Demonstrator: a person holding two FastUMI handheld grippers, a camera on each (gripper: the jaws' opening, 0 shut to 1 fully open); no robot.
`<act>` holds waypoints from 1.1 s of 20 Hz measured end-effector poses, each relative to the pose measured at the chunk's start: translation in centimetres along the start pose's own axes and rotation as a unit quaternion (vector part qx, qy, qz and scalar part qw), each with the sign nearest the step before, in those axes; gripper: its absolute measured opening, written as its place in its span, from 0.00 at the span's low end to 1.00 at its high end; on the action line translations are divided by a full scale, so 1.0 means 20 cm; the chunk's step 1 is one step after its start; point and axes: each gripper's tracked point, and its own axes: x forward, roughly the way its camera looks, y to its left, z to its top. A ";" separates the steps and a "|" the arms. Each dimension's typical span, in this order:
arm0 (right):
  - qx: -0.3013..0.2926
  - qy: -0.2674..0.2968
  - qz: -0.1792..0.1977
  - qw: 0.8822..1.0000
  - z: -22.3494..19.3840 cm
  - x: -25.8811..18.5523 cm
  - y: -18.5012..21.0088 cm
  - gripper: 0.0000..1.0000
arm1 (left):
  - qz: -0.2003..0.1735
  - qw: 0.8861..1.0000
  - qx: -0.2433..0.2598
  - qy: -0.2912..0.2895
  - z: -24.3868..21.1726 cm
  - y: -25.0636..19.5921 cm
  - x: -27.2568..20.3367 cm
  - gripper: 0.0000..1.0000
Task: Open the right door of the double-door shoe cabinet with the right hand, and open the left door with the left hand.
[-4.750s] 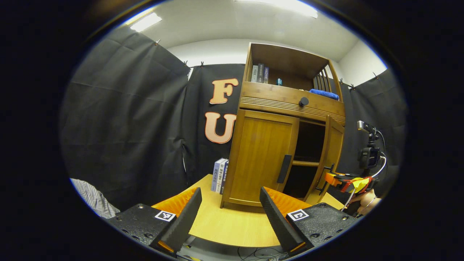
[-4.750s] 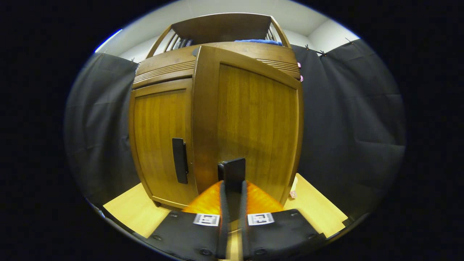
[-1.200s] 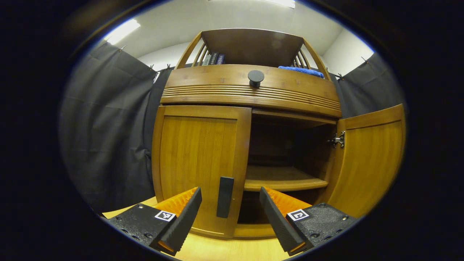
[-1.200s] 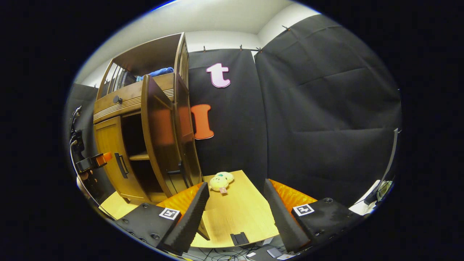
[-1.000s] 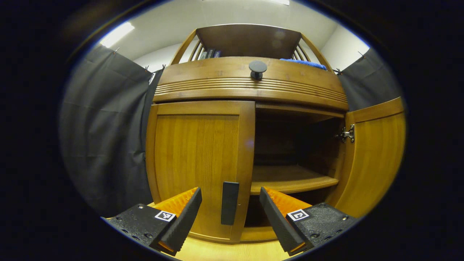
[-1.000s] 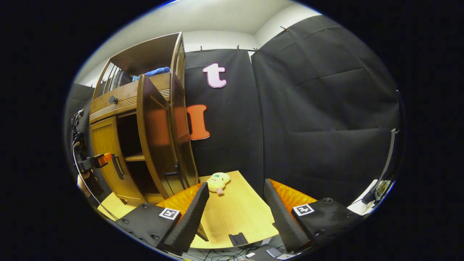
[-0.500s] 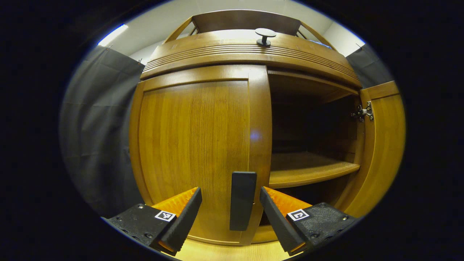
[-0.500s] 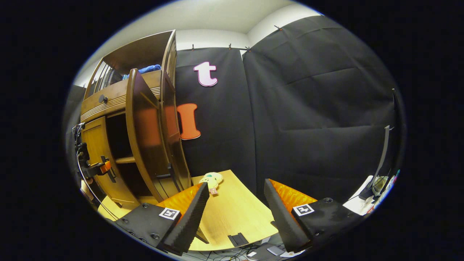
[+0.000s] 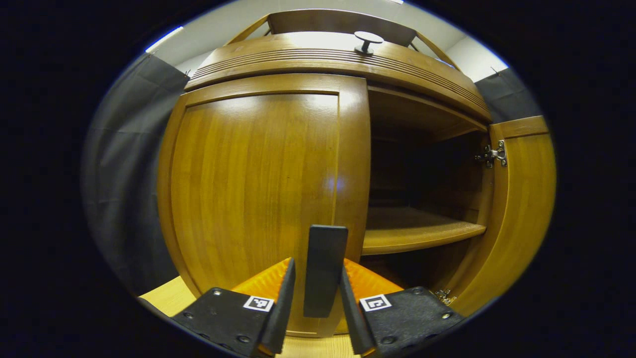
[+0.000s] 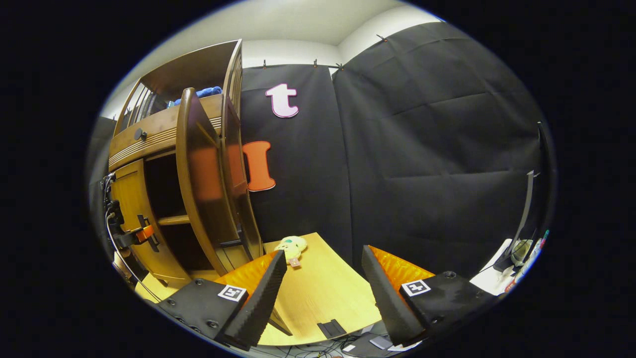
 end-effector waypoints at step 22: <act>-0.047 0.005 0.117 0.992 -0.02 -0.18 0.23 0.89 | 0.053 0.998 0.011 -0.010 0.02 0.15 -0.48 0.14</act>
